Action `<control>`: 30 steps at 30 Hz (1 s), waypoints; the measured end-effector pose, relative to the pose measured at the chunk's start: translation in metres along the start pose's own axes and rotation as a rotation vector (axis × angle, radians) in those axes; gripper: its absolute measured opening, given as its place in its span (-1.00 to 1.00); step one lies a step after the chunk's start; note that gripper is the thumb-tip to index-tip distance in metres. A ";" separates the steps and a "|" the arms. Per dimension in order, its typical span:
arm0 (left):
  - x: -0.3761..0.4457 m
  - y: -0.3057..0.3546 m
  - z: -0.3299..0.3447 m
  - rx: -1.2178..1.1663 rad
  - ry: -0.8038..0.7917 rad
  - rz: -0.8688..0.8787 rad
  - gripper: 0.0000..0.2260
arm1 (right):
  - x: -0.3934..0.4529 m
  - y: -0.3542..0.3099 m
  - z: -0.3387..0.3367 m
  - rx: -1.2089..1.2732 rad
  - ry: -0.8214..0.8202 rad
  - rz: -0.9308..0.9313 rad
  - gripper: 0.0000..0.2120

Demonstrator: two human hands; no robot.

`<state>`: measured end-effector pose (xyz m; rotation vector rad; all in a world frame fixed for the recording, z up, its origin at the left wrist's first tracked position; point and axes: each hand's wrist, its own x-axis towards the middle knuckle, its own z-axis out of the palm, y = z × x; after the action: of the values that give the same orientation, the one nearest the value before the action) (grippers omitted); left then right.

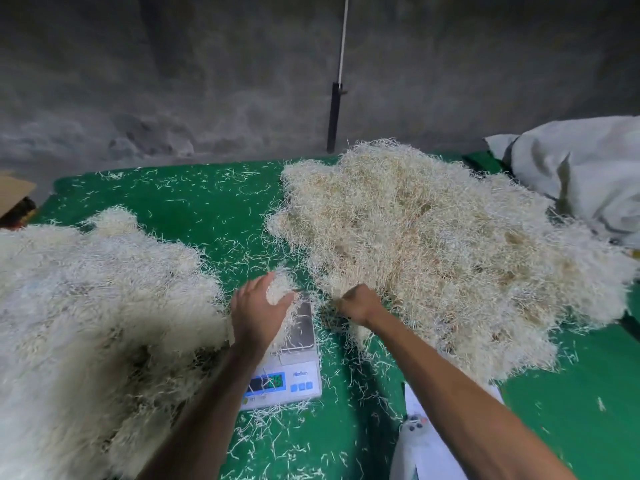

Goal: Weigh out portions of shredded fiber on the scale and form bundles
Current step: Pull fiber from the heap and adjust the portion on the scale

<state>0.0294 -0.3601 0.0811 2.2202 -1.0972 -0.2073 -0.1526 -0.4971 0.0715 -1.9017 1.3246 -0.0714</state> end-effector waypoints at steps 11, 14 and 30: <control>-0.114 -0.021 -0.022 -0.401 -0.138 -0.060 -0.48 | -0.114 -0.026 0.078 0.421 -0.032 -0.154 -0.85; -0.134 -0.031 -0.031 -0.535 -0.090 -0.135 -0.54 | -0.126 -0.030 0.084 0.447 -0.012 -0.196 -0.86; -0.143 -0.042 -0.055 -0.916 0.119 -0.430 -0.70 | -0.124 -0.029 0.093 0.544 -0.025 -0.136 -0.79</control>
<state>-0.0117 -0.2068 0.0786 1.5559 -0.3116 -0.6124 -0.1439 -0.3395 0.0735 -1.5138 1.0249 -0.4308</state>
